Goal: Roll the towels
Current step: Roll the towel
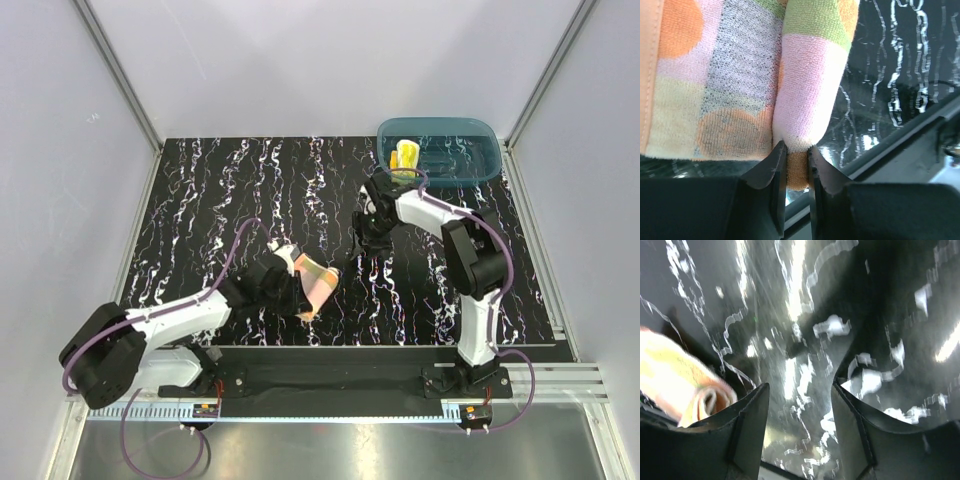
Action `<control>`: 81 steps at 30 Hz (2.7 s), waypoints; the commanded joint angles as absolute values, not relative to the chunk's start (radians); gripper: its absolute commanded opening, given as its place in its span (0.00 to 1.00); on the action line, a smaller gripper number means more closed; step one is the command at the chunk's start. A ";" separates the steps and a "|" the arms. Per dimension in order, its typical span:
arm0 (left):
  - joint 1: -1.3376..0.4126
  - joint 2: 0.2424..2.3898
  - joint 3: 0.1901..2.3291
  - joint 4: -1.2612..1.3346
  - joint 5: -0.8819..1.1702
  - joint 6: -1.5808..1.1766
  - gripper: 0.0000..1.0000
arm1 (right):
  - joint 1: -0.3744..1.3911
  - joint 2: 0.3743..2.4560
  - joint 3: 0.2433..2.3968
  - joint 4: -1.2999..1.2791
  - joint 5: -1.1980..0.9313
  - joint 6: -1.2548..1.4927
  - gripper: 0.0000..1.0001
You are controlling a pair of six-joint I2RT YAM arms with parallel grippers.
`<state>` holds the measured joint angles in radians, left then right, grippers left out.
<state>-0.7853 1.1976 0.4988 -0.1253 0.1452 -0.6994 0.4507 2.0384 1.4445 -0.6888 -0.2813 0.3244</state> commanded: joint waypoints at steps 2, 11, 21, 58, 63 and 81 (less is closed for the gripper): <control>-0.747 1.229 0.472 0.021 0.290 -0.808 0.03 | 0.446 1.840 1.339 -0.628 -0.363 0.331 0.60; -0.664 1.324 0.400 0.262 0.426 -1.064 0.03 | 0.482 1.574 0.957 -0.243 -0.660 0.495 0.63; -0.607 1.482 0.311 0.548 0.535 -1.221 0.03 | 0.592 1.692 0.873 -0.042 -0.660 0.578 0.63; -0.811 1.120 0.793 -0.534 -0.236 -0.703 0.50 | 0.699 1.953 1.127 -0.310 -0.471 0.534 0.18; -0.955 1.176 0.859 -0.555 -0.385 -0.687 0.49 | 0.709 1.967 1.158 -0.348 -0.469 0.534 0.17; -1.180 1.554 1.005 -0.552 -0.540 -0.718 0.49 | 0.723 1.982 1.175 -0.388 -0.465 0.523 0.16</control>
